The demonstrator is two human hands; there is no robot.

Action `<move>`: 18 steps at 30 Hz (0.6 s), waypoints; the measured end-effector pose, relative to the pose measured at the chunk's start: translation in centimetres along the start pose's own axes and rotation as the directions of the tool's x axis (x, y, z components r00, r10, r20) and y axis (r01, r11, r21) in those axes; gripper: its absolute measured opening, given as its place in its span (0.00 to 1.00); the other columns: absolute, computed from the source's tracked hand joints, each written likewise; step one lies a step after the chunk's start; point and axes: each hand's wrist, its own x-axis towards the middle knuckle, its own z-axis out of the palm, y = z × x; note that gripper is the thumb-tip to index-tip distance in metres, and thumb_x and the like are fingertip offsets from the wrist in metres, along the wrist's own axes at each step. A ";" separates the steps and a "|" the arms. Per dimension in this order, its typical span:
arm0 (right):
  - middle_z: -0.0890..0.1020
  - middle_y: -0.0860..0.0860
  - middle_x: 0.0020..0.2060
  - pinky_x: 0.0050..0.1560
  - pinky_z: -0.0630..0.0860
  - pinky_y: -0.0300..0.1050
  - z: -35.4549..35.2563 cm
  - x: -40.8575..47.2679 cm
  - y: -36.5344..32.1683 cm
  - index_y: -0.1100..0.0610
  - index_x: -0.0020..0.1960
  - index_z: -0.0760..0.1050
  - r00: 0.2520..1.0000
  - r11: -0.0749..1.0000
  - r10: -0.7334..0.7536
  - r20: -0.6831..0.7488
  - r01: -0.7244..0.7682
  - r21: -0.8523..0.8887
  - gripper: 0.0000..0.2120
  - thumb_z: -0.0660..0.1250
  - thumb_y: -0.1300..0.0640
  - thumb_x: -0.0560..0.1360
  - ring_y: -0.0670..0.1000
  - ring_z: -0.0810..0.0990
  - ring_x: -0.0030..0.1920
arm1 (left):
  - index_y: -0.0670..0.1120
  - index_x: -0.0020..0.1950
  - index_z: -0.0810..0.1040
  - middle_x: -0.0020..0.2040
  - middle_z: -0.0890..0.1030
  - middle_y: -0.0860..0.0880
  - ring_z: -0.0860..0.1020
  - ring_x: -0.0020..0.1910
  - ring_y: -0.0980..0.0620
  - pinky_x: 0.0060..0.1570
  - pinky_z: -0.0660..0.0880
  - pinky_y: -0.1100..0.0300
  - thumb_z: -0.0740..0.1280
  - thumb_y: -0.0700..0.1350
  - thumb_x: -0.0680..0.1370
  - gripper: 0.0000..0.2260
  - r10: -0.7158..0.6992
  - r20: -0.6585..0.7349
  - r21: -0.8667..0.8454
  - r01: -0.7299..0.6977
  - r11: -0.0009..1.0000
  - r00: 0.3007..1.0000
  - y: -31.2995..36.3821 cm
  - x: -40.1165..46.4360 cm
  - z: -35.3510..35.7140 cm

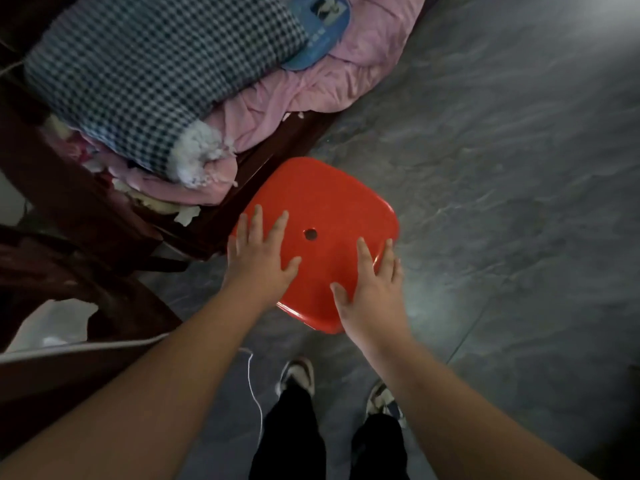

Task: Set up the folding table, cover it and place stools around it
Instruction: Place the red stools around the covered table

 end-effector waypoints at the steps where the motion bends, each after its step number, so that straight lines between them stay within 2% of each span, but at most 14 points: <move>1: 0.42 0.57 0.80 0.76 0.54 0.63 0.5 0.5 -0.2 0.43 0.79 0.44 1.000 0.999 0.026 0.015 -0.026 -0.018 0.42 0.66 0.39 0.76 0.66 0.45 0.78 | 0.58 0.80 0.48 0.81 0.43 0.42 0.44 0.79 0.38 0.75 0.51 0.38 0.67 0.59 0.76 0.39 -0.005 0.017 0.025 0.005 1.000 1.000 -0.3 1.4 0.1; 4: 0.39 0.55 0.79 0.75 0.56 0.64 2.0 1.8 -0.6 0.43 0.79 0.40 0.994 0.994 0.104 0.025 -0.103 -0.039 0.47 0.68 0.36 0.73 0.67 0.44 0.78 | 0.65 0.78 0.44 0.81 0.39 0.45 0.42 0.79 0.37 0.74 0.50 0.34 0.67 0.65 0.74 0.41 -0.044 0.075 0.022 0.043 0.999 0.996 -1.4 4.6 1.2; 6: 0.36 0.54 0.79 0.73 0.57 0.64 2.9 2.5 -0.9 0.43 0.80 0.39 0.984 0.984 0.177 0.032 -0.177 0.019 0.50 0.71 0.36 0.71 0.68 0.43 0.77 | 0.68 0.77 0.43 0.81 0.38 0.46 0.43 0.79 0.37 0.74 0.50 0.33 0.68 0.67 0.72 0.43 -0.086 0.136 0.019 0.085 0.996 0.987 -2.2 5.8 1.8; 11: 0.30 0.49 0.76 0.71 0.61 0.65 4.7 3.4 -1.7 0.41 0.79 0.39 0.967 0.951 0.253 0.034 -0.255 0.173 0.54 0.76 0.44 0.70 0.67 0.42 0.77 | 0.71 0.76 0.44 0.81 0.40 0.45 0.52 0.77 0.37 0.70 0.59 0.36 0.70 0.71 0.67 0.46 -0.077 0.162 0.025 0.074 0.997 0.984 -3.8 7.2 1.6; 18: 0.31 0.44 0.76 0.73 0.60 0.62 3.4 3.1 -0.3 0.42 0.80 0.44 0.955 0.927 0.297 -0.014 -0.285 0.244 0.53 0.78 0.51 0.68 0.63 0.44 0.78 | 0.67 0.77 0.51 0.80 0.48 0.41 0.56 0.75 0.37 0.70 0.62 0.36 0.74 0.63 0.69 0.44 -0.076 0.175 -0.012 0.080 0.997 0.982 -0.8 6.8 0.7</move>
